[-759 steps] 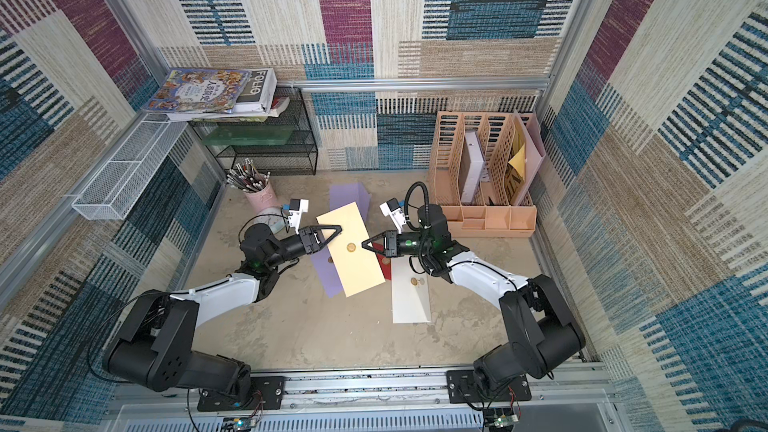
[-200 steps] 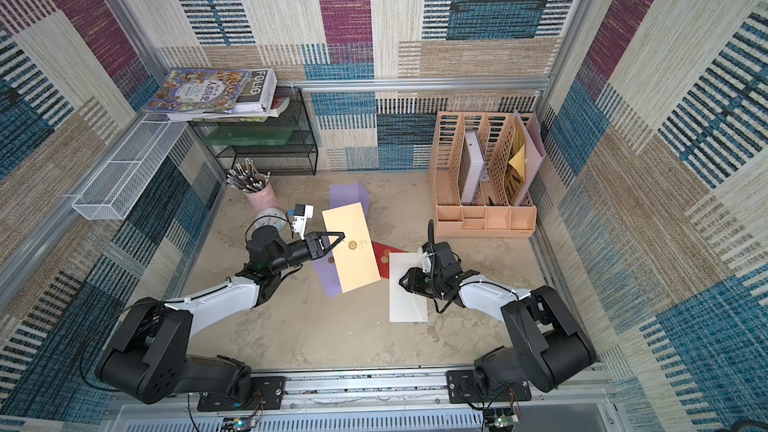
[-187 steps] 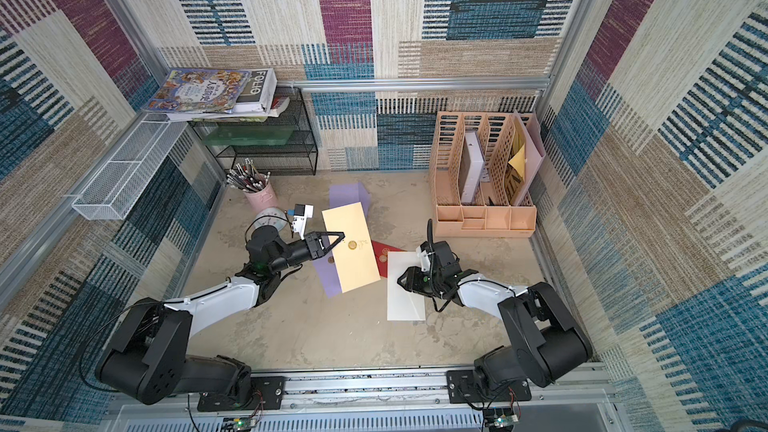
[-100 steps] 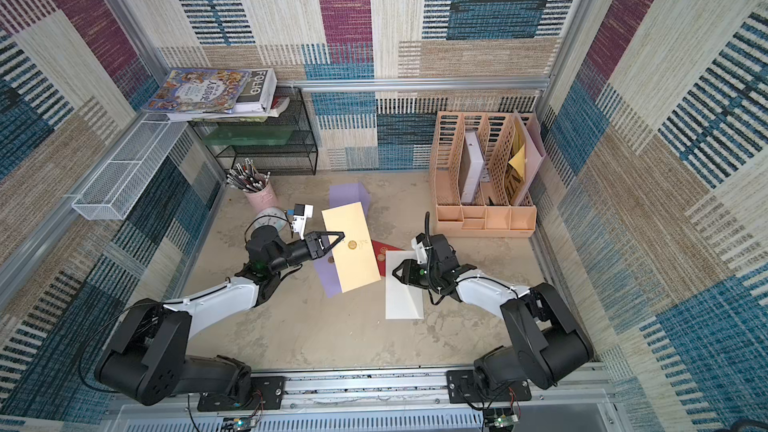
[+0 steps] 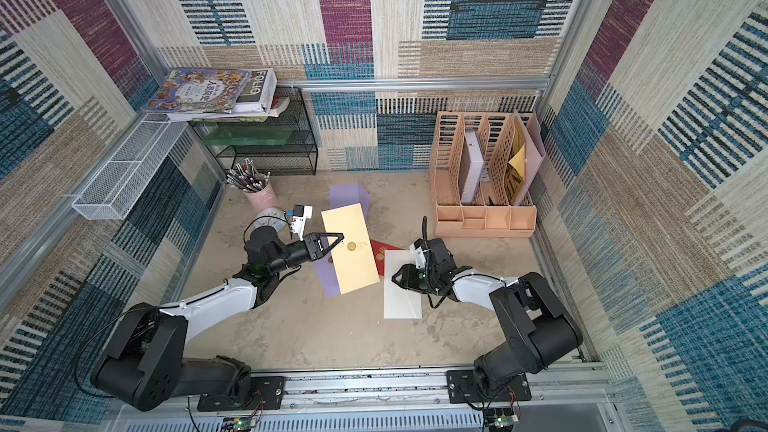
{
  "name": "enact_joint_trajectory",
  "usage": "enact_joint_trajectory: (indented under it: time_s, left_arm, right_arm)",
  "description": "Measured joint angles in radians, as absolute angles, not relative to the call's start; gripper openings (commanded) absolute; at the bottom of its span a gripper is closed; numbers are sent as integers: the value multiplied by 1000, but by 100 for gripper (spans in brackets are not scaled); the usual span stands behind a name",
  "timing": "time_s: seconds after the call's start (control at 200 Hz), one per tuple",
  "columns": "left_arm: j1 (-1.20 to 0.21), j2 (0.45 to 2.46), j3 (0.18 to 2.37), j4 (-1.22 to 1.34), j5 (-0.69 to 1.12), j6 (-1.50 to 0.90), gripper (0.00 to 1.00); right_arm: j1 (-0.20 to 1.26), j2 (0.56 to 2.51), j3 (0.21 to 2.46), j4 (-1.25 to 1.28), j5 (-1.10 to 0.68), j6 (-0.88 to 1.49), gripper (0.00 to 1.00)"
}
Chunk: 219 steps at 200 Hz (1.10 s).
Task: Open the envelope
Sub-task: Adjust the envelope at the center of the board.
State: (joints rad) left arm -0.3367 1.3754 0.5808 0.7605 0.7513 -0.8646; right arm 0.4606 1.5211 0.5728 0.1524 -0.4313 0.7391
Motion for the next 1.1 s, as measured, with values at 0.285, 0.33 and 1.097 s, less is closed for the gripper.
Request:
enact_joint_trajectory:
  time_s: [0.285, 0.33, 1.097]
  left_arm:
    - [-337, 1376, 581, 753, 751, -857, 0]
    - [-337, 1378, 581, 751, 751, -857, 0]
    - [-395, 1649, 729, 721, 662, -849, 0]
  right_arm:
    - [477, 1540, 591, 166, -449, 735, 49]
    - [479, 1531, 596, 155, -447, 735, 50]
    - [491, 1519, 608, 149, -457, 721, 48]
